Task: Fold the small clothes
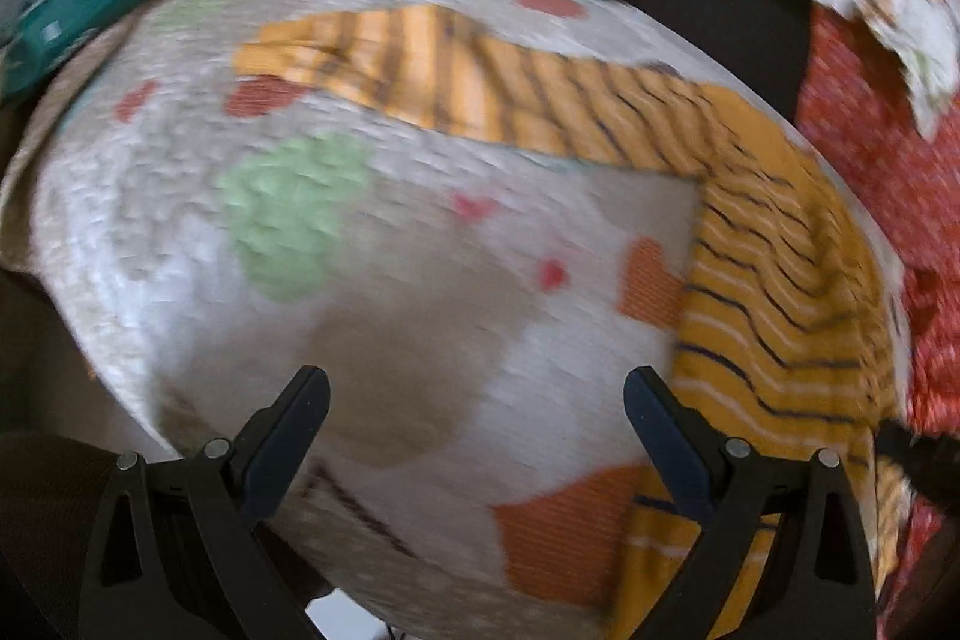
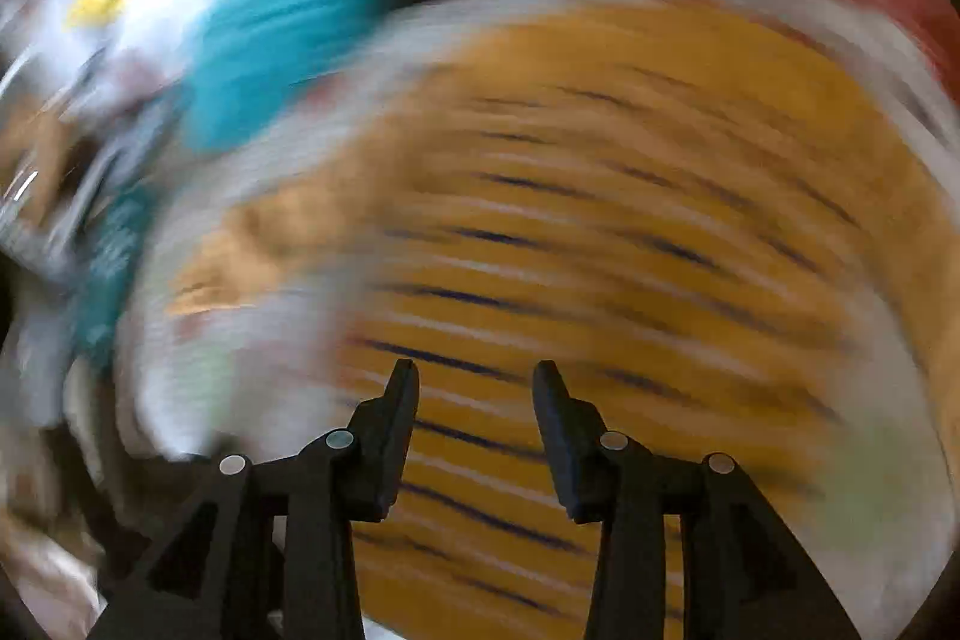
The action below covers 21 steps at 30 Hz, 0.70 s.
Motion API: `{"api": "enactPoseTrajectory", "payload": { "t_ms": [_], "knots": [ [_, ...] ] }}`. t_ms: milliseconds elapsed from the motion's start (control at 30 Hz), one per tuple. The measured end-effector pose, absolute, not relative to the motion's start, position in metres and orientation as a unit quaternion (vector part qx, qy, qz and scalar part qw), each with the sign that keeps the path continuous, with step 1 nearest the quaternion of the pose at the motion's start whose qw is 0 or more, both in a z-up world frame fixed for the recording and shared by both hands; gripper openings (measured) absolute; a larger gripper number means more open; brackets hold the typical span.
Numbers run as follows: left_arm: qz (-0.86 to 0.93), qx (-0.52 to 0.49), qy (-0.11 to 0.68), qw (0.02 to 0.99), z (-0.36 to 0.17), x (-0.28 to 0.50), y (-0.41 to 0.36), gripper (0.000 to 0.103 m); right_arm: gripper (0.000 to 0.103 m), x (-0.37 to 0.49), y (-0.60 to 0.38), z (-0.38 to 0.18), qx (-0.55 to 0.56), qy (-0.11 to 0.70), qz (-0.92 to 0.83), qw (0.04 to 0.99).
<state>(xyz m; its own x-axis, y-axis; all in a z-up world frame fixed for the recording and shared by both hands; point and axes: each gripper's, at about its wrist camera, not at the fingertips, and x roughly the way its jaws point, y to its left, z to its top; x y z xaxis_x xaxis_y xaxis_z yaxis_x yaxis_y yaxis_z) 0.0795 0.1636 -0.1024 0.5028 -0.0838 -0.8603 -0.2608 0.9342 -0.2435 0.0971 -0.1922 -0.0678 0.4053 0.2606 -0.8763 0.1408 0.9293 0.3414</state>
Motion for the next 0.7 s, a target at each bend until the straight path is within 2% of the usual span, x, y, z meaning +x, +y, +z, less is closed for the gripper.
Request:
{"api": "enactPoseTrajectory", "payload": {
  "t_ms": [100,233,300,400,700],
  "knots": [
    [0.026,-0.134,0.498,0.856,-0.1,0.079,0.132,0.099,0.045,0.05,-0.26,-0.095,0.245,0.549,-0.023,0.799],
    [0.024,-0.06,0.494,0.867,-0.099,0.074,0.096,0.099,0.045,0.01,-0.287,-0.116,0.287,0.532,-0.034,0.796],
    [0.028,-0.022,0.49,0.871,-0.101,0.07,0.08,0.099,0.045,0.001,-0.286,-0.121,0.303,0.521,-0.021,0.798],
    [0.026,0.001,0.497,0.867,-0.106,0.065,0.07,0.099,0.051,0.0,-0.274,-0.127,0.318,0.515,0.0,0.796],
    [0.024,0.015,0.517,0.855,-0.121,0.063,0.062,0.099,0.052,0.0,-0.259,-0.14,0.306,0.509,0.015,0.804]
  ]
}}
